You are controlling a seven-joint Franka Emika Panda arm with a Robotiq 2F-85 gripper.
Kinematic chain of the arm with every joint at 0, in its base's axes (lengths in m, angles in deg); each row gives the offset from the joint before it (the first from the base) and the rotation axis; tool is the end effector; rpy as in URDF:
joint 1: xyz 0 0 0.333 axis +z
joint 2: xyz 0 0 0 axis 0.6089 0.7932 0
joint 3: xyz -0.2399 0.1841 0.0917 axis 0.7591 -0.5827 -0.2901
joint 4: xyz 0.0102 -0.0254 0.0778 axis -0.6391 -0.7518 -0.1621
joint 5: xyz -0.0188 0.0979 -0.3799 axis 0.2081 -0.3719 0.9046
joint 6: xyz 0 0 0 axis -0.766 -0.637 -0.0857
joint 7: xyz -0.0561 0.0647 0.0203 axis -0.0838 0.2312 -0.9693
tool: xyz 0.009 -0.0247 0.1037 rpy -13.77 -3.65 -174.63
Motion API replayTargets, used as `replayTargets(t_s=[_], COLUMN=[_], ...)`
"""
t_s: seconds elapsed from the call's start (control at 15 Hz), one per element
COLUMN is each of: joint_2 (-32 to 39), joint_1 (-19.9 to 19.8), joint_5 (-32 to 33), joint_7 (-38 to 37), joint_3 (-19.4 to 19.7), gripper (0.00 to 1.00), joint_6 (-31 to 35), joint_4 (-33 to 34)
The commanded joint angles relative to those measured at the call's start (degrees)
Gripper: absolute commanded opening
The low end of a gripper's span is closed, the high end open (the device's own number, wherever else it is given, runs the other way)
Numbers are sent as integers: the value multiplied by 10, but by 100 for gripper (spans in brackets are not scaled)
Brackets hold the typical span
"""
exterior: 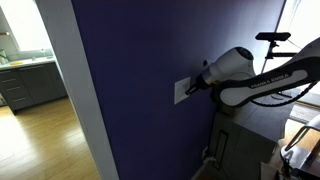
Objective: Turn off the right light switch then turn on the left one
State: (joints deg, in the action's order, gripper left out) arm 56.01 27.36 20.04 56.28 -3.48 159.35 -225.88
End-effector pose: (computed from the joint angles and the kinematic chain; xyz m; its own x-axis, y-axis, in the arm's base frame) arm 0.4674 -0.1290 0.4920 0.7098 -0.0332 0.7036 -0.1653 -0.9788 0.1205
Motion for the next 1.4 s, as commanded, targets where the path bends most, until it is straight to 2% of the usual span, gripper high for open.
replayTargets(t_s=[0.0, 0.47, 0.87, 1.33], joint_2=[-23, -74, -104, -102], joint_1=[11, 18, 35, 39], joint_5=[-17, -19, -25, -28], joint_7=[11, 9, 9, 4], joint_3=[2, -4, -11, -18], gripper=[0, 0, 0, 0], joint_6=[-38, -126, -140, -142], joint_4=[-7, -12, -6, -2])
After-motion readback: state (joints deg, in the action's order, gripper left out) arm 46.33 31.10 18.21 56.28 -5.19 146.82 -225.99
